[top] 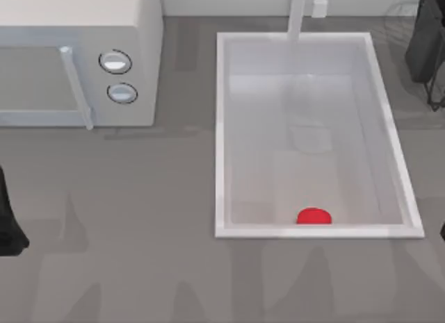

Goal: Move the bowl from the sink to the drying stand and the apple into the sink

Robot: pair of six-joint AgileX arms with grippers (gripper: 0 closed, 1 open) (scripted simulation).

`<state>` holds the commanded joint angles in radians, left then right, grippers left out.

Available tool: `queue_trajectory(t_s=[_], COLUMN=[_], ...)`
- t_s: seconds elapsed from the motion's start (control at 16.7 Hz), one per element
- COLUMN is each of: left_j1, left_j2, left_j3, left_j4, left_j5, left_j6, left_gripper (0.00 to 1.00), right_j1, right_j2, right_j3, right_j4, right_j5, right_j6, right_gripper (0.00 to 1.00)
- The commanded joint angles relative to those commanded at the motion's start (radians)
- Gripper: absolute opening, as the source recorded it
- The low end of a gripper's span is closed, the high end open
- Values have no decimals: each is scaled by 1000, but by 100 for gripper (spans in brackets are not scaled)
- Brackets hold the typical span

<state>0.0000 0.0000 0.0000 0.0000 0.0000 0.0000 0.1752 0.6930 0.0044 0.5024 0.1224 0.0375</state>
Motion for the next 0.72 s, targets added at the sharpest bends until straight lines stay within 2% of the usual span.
queue_trajectory(t_s=[0.36,0.72], left_j1=[0,0], left_j2=[0,0], left_j3=[0,0], left_j4=[0,0], left_j5=[0,0], left_j6=[0,0], left_gripper=[100,100], right_j1=[-132,-175], right_j2=[-527,-693], right_j3=[-32,-4], right_j4=[-373,-502], right_j5=[-101,-122], right_j6=[-26,-37], right_gripper=[100,100])
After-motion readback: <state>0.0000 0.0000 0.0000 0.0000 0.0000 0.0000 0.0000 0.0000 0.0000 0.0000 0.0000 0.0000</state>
